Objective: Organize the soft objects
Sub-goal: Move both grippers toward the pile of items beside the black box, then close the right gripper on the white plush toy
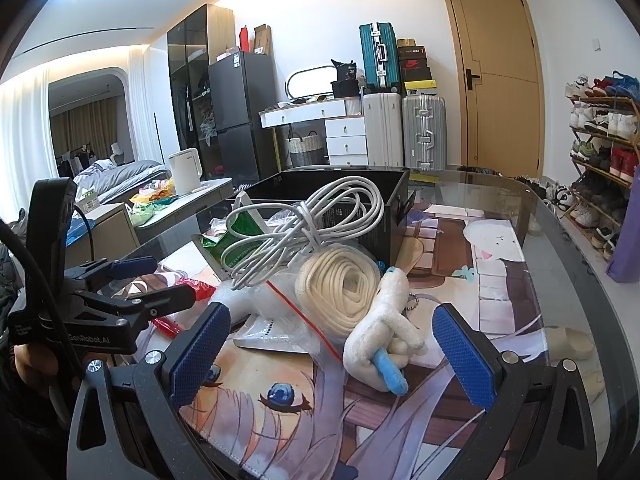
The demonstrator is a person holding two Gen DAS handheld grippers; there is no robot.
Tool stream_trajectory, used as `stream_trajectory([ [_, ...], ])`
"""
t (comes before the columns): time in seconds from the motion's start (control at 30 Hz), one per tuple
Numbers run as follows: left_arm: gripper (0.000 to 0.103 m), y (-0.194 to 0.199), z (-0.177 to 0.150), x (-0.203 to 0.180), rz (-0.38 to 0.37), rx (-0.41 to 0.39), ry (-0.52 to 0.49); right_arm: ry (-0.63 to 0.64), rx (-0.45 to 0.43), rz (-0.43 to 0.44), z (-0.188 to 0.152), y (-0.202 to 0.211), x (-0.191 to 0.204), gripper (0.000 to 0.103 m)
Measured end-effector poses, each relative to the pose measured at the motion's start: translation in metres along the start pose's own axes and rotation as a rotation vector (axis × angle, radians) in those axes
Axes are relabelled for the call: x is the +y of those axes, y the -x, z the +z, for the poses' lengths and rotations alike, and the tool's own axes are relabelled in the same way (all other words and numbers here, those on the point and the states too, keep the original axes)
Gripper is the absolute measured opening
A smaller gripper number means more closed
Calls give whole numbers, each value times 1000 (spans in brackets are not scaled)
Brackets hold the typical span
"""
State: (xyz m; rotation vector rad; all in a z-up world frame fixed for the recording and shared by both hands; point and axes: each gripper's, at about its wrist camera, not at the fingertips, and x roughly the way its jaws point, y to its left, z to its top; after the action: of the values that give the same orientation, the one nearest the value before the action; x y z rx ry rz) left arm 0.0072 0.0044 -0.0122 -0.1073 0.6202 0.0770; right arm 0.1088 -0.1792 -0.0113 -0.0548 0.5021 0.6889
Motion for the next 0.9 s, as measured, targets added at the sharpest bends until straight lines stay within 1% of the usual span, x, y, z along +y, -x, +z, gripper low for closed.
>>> stream_trajectory([
  [0.13, 103, -2, -1, 0, 6, 7, -3, -11, 1, -7, 0, 0, -2, 103],
  [0.47, 103, -5, -2, 2, 3, 25, 2, -149, 61, -16, 2, -9, -26, 103],
  [0.6, 103, -6, -2, 2, 4, 26, 0, -162, 77, -47, 2, -13, -31, 103],
  [0.77, 103, -6, -2, 2, 3, 26, 0, -174, 71, -90, 2, -13, -39, 103],
  [0.9, 103, -7, -2, 2, 4, 29, -4, -187, 108, -146, 2, -19, -46, 103],
])
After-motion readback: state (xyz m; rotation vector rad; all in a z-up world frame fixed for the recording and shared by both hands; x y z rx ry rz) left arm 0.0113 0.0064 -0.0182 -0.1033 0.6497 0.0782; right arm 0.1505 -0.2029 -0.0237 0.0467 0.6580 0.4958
